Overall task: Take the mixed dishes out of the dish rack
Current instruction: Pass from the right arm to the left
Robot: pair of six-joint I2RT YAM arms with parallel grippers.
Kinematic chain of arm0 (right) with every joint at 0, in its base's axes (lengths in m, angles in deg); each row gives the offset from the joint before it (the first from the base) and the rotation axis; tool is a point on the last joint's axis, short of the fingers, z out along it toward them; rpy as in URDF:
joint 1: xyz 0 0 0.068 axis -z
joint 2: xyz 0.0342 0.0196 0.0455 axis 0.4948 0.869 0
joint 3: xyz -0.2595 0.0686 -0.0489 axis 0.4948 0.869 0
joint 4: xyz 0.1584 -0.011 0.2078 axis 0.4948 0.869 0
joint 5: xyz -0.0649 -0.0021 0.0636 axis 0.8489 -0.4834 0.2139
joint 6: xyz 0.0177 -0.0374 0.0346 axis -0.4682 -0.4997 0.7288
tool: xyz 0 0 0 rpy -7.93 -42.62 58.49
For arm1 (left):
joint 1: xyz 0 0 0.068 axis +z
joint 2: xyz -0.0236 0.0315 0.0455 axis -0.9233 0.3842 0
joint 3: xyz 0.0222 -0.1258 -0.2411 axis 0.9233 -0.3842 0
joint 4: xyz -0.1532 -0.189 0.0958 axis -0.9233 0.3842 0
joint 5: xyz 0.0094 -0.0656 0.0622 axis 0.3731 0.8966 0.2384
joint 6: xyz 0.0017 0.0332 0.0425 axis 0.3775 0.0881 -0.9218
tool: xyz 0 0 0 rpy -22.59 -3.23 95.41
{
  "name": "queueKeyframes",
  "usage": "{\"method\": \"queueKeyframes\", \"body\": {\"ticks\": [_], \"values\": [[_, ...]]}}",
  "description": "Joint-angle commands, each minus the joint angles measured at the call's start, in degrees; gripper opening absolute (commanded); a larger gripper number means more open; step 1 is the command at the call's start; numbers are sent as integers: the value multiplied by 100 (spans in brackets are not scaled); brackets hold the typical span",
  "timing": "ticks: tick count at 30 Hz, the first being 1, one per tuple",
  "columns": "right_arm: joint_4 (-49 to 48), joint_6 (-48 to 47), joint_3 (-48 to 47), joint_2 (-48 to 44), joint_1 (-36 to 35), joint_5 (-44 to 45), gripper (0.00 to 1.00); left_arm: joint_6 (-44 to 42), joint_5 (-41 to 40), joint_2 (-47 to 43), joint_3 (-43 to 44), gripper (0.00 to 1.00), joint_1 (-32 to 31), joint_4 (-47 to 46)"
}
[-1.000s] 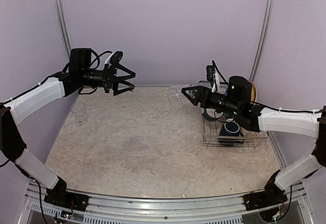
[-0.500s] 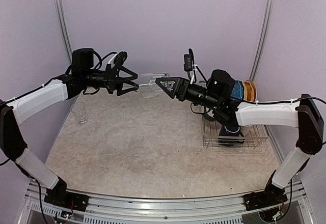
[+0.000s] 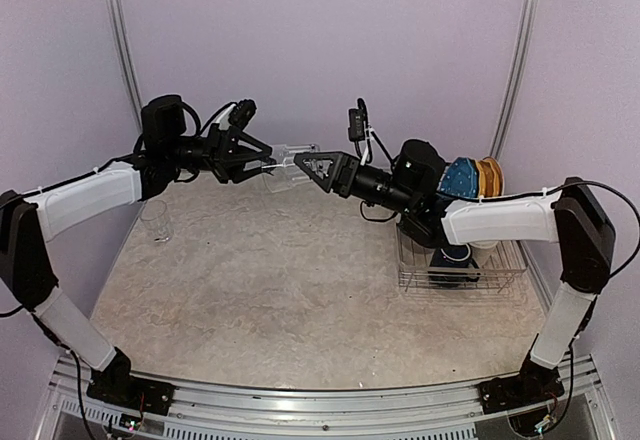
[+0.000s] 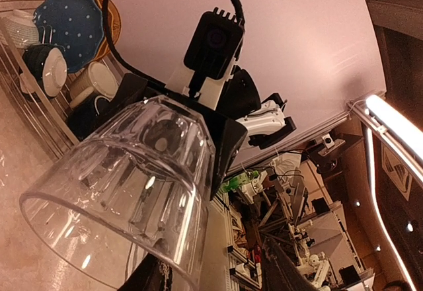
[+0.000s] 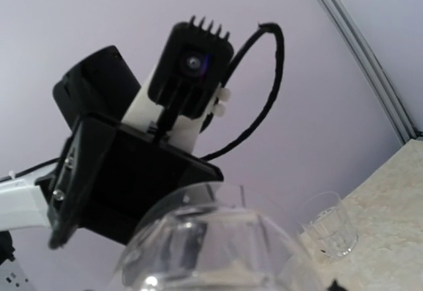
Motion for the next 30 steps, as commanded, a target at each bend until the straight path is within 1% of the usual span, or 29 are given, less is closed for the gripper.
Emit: {"method": "queueKeyframes", "body": {"ticks": [1, 5, 7, 9, 10, 11, 13, 14, 15, 17, 18, 19, 23, 25, 27, 28, 30], "values": [[-394, 51, -190, 171, -25, -55, 0, 384, 250, 185, -108, 38, -105, -586], [-631, 143, -141, 261, -31, -75, 0, 402, 276, 219, -106, 29, -135, -633], [-702, 190, -117, 294, -32, -76, 0, 400, 272, 228, -98, 22, -145, -639], [-681, 212, -137, 328, -35, -81, 0, 397, 275, 243, -83, 11, -146, -629], [-612, 214, -152, 340, -37, -72, 5, 376, 274, 252, -69, 4, -145, -589], [-490, 188, -159, 330, -34, -36, 13, 336, 275, 262, -42, 0, -146, -500], [-235, 83, -107, 249, -26, 105, 30, 108, 224, 250, 34, 0, -138, -173], [-109, 31, -50, 192, -21, 203, 41, -53, 168, 234, 67, 0, -131, 37], [34, -53, 45, 91, -12, 343, 59, -267, 89, 188, 107, 0, -120, 313], [489, -220, 215, -136, -1, 655, 84, -886, -249, 123, 271, 0, -105, 1073], [723, -306, 315, -271, 15, 845, 93, -1139, -382, 79, 346, 0, -89, 1393], [961, -397, 398, -410, 25, 1028, 99, -1328, -520, 61, 417, 0, -69, 1738], [1828, -759, 685, -938, 148, 1470, 100, -1726, -977, -4, 568, 0, 95, 2488], [2225, -924, 854, -1221, 214, 1730, 100, -2061, -1545, -23, 768, 0, 155, 3125], [2706, -1178, 919, -1500, 233, 2072, 100, -2541, -2537, 1, 1087, 0, 175, 4066], [2974, -1281, 922, -1652, 242, 2306, 100, -2798, -3305, 65, 1255, 0, 179, 4528], [3442, -1470, 928, -1869, 245, 2663, 100, -3038, -4344, 199, 1578, 0, 175, 5240]]}}
